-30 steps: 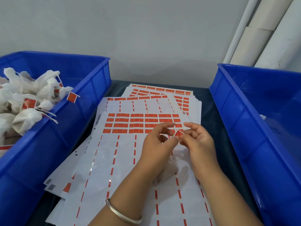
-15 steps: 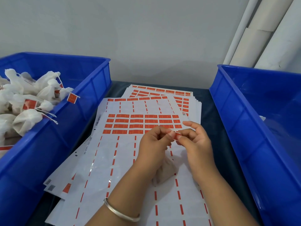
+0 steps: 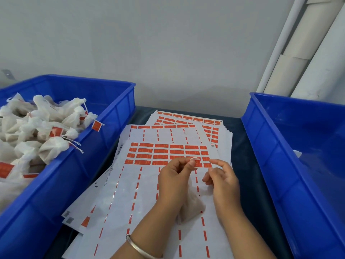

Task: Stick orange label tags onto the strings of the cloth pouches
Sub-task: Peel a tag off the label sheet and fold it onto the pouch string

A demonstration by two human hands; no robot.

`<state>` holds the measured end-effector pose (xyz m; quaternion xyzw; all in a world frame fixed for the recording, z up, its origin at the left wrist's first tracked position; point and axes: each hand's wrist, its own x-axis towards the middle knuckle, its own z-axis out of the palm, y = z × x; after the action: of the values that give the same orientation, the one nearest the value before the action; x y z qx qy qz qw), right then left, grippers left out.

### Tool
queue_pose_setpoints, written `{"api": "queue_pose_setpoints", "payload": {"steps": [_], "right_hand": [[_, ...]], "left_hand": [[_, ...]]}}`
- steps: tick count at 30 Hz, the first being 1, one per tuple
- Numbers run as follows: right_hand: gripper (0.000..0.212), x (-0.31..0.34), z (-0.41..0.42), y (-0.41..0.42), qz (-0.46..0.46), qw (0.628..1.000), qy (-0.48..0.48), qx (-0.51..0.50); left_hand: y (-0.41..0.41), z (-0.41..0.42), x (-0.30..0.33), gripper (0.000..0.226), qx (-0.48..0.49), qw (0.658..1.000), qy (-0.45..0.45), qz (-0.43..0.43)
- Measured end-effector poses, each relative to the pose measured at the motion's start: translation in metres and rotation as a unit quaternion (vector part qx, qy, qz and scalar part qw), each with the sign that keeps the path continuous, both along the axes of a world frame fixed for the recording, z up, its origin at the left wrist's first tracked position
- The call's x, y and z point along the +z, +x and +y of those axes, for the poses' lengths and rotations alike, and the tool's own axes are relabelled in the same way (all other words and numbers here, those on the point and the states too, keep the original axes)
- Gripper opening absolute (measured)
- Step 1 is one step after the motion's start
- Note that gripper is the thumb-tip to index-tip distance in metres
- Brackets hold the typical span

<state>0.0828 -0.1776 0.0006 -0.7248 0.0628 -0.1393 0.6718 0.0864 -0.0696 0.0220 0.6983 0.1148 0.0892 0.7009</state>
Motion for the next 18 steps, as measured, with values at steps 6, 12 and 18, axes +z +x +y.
{"api": "queue_pose_setpoints", "payload": {"steps": [6, 12, 18], "right_hand": [[0.02, -0.001, 0.001, -0.002, 0.019, 0.999, -0.03, 0.003], [0.019, -0.002, -0.002, 0.0, 0.032, 0.998, -0.047, -0.014], [0.016, 0.0, 0.001, 0.0, 0.053, 0.996, -0.075, -0.02]], "left_hand": [[-0.01, -0.006, 0.016, 0.005, 0.014, 1.0, -0.015, -0.016], [-0.024, 0.014, 0.062, 0.008, 0.011, 0.997, 0.045, -0.054], [-0.026, 0.066, 0.16, 0.01, 0.057, 0.961, 0.215, -0.167]]}}
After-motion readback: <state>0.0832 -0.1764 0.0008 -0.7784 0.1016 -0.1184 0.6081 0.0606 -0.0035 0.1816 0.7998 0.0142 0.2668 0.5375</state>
